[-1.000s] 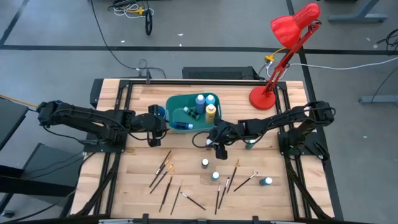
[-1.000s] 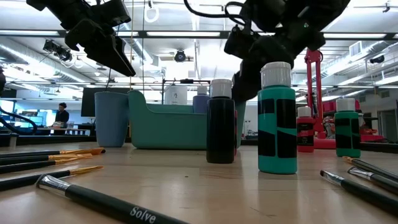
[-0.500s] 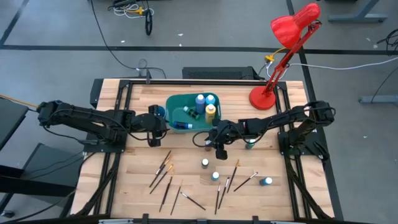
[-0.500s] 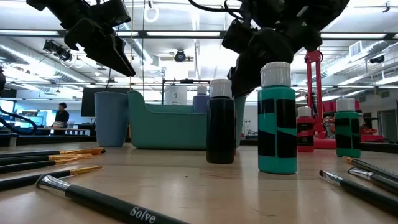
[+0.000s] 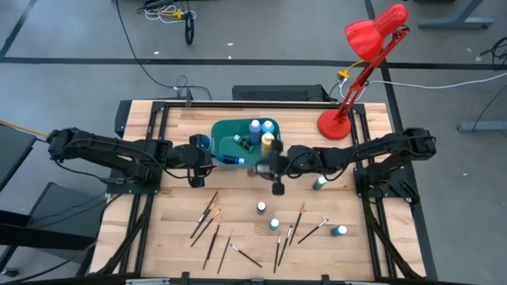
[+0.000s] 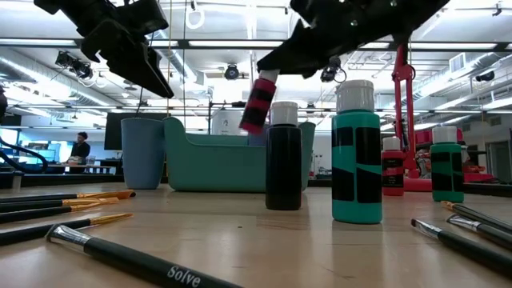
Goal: Pick & Place Paint Supplies
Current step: Put the left small red paint bottle into the green bin, then put the small black paint bottle into the green bin
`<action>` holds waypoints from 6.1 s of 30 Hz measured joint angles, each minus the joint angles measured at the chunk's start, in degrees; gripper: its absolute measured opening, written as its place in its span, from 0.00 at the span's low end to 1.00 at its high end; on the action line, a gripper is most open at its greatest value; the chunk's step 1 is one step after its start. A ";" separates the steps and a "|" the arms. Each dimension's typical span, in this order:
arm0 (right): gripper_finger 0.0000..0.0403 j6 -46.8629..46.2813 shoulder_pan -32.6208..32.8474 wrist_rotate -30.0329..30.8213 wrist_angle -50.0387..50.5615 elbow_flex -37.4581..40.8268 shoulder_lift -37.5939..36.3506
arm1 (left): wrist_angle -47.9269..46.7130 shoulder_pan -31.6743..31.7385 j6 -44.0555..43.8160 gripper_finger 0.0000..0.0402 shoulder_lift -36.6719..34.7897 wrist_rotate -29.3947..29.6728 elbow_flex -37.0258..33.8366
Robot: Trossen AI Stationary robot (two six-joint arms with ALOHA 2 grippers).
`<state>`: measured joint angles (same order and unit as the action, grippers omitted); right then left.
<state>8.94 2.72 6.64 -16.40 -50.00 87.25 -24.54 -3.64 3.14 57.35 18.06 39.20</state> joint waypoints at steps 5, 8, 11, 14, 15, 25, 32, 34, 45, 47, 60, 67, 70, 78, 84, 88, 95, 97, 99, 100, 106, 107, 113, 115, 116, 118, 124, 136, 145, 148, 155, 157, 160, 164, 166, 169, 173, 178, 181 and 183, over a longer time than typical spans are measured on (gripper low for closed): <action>0.26 1.60 -0.07 14.52 0.55 -0.03 -1.22 | 0.01 0.00 -1.64 0.40 -0.01 -1.29 0.00; 0.27 2.54 -0.17 19.68 1.64 -0.02 -0.77 | 0.01 0.00 -2.87 0.40 -0.01 -2.16 0.00; 0.27 2.49 -0.42 20.19 4.58 -0.04 -0.62 | 0.01 0.00 -4.03 0.40 0.01 -2.81 0.00; 0.27 1.09 -0.44 19.38 6.20 -0.04 -0.62 | 0.03 0.00 -4.05 0.40 -0.01 -2.79 0.00; 0.27 0.72 -0.44 19.39 7.15 -0.04 -0.62 | 0.03 0.00 -4.05 0.40 -0.01 -2.77 0.00; 0.27 -8.48 -2.42 17.94 16.24 -0.04 -0.62 | 0.05 0.00 -4.05 0.40 -0.01 -2.68 0.00; 0.27 -10.09 -4.26 16.26 16.98 -0.04 -0.62 | 0.12 0.00 -4.01 0.40 0.01 -2.68 0.00; 0.27 -11.57 -5.02 14.22 16.87 -0.04 -0.47 | 0.12 0.00 -4.01 0.40 -0.01 -2.66 0.00; 0.27 -17.72 -6.54 11.89 16.48 -0.02 2.35 | 0.12 0.00 -3.54 0.40 -0.01 -2.66 0.02; 0.27 -17.75 -6.56 11.88 16.30 -0.04 2.57 | 0.11 0.00 -3.33 0.40 0.01 -2.66 0.00; 0.28 -23.14 -7.43 11.60 18.47 -0.20 2.55 | 0.10 0.02 -3.32 0.40 0.00 -2.66 0.02; 0.37 -20.13 -8.07 11.75 16.24 0.02 2.75 | 0.07 0.02 -3.33 0.40 0.01 -2.66 0.02; 0.39 -20.73 -8.58 11.80 16.49 0.02 2.75 | 0.10 0.02 -3.33 0.40 0.00 -2.66 0.02; 0.36 -20.49 -8.68 10.95 16.14 0.02 2.75 | 15.64 0.04 0.84 0.40 1.02 -2.87 -3.89; 0.34 -20.41 -8.66 10.31 15.61 0.02 2.75 | 31.95 1.32 7.74 0.40 6.20 0.96 -8.46; 0.34 -17.93 -8.49 10.37 14.73 0.02 2.50 | 30.95 1.75 7.64 0.40 9.33 0.36 -8.46; 0.34 -13.85 -5.40 10.49 14.37 0.02 -1.93 | 31.53 1.75 6.37 0.40 11.29 0.14 -8.44; 0.34 -14.15 -4.10 10.44 14.88 0.02 -4.00 | 32.04 1.75 5.33 0.40 11.27 -0.45 -8.44; 0.34 -14.29 -2.70 10.40 15.58 0.00 -6.05 | 32.65 1.75 3.44 0.40 11.27 -2.50 -8.44; 0.34 -14.33 -1.93 10.36 16.43 0.00 -7.01 | 33.57 1.75 2.24 0.40 11.27 -4.15 -8.44; 0.34 -14.46 2.34 3.61 17.14 0.00 -9.72 | 40.23 1.73 -3.28 0.40 11.27 -18.55 -8.44; 0.34 -14.57 2.94 2.19 17.07 0.00 -9.70 | 41.38 1.73 -4.03 0.40 11.27 -21.02 -8.44; 0.34 -17.64 5.70 -1.22 17.08 0.00 -7.83 | 54.58 0.09 -6.31 0.40 15.19 -28.35 -8.40; 0.34 -17.63 6.46 -1.52 17.83 0.00 -7.59 | 60.84 -1.00 -5.75 0.40 18.62 -28.75 -8.38; 0.34 -17.47 6.83 -1.50 17.82 0.00 -7.34 | 63.56 -1.67 -5.22 0.40 20.79 -28.66 -8.34; 0.34 -16.91 7.29 -1.53 17.91 0.00 -7.01 | 67.65 -2.84 -4.41 0.40 25.35 -28.14 -8.32; 0.34 -16.82 7.52 -1.63 17.88 0.00 -7.02 | 72.43 -4.03 -4.01 0.40 39.32 -28.81 -2.49; 0.34 -13.79 7.48 -1.52 17.56 0.00 -7.02 | 68.02 -4.26 -2.69 0.45 48.74 -34.29 6.05; 0.34 -13.90 7.48 -1.51 17.30 0.00 -7.02 | 64.98 -4.42 0.17 0.50 48.75 -31.43 6.10; 0.34 -13.90 7.48 -1.52 17.27 0.00 -7.02 | 65.08 -4.44 0.45 0.48 48.75 -30.55 6.10; 0.34 -13.92 7.48 -1.52 17.29 0.00 -7.04 | 65.08 -4.43 0.83 0.34 48.73 -30.87 6.10; 0.34 -13.92 7.48 -1.52 17.29 0.00 -7.04 | 64.83 -4.42 0.38 0.31 48.39 -31.30 6.02; 0.34 -13.93 7.48 -1.53 17.30 0.00 -7.04 | 64.68 -4.42 -0.74 0.31 46.98 -31.79 5.99; 0.34 -13.96 7.48 -1.53 17.33 0.00 -7.04 | 60.04 -4.42 -0.62 0.32 42.75 -30.98 6.01; 0.34 -13.96 7.48 -1.53 17.33 0.00 -7.04 | 55.36 -4.39 0.42 0.35 39.64 -28.82 6.01; 0.34 -13.96 7.48 -1.53 17.39 0.00 -7.04 | 49.15 -4.39 3.10 0.37 34.54 -21.65 6.01; 0.34 -13.96 7.48 -1.51 17.35 0.00 -7.04 | 43.45 -3.87 7.74 0.33 28.47 -8.91 6.01; 0.34 -13.96 7.48 -1.51 17.33 0.00 -7.04 | 40.59 -1.26 9.58 0.32 21.75 -5.34 6.04; 0.34 -13.94 7.48 -1.29 17.31 0.00 -7.04 | 40.63 1.17 9.55 0.35 19.27 -5.24 6.05; 0.34 -13.94 7.45 -1.12 17.22 -0.02 -7.04 | 40.72 3.48 9.08 0.36 18.87 -4.92 6.05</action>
<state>-4.99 10.17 5.52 0.82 -50.02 80.20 16.17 -0.16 12.22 76.23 13.14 45.25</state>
